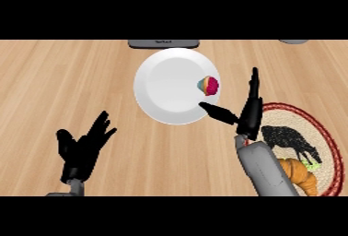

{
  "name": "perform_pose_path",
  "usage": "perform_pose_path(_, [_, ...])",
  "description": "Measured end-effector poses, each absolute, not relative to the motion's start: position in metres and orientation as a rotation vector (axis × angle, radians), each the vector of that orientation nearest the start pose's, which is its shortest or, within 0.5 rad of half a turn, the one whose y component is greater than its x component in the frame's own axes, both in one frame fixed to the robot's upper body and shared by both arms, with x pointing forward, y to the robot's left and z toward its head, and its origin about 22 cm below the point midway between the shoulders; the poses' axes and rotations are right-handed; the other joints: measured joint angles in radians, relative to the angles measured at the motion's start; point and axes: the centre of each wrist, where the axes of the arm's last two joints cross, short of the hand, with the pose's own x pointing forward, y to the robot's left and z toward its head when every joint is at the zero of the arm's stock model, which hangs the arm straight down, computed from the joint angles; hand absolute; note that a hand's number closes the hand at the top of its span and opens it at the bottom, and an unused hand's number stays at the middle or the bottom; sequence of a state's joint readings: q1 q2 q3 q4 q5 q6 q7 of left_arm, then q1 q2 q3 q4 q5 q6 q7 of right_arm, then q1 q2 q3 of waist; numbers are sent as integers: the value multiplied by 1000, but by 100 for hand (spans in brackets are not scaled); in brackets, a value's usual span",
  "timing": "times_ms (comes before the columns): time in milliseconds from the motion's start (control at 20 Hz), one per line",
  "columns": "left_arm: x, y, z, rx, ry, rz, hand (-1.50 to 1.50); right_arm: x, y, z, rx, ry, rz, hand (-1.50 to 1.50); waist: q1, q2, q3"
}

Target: Pick the cupcake from the placemat and place it in the plate

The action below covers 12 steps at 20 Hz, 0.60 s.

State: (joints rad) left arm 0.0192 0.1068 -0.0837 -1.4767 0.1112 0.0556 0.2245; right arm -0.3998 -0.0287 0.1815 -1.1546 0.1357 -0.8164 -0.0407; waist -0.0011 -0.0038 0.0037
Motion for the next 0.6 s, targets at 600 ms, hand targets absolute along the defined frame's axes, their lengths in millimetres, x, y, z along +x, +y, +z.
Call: perform_pose_path(600, [229,238,-28,-2,-1247,0,0,230,-157,-16,-568,-1610,-8,-150,-4,-3,0])
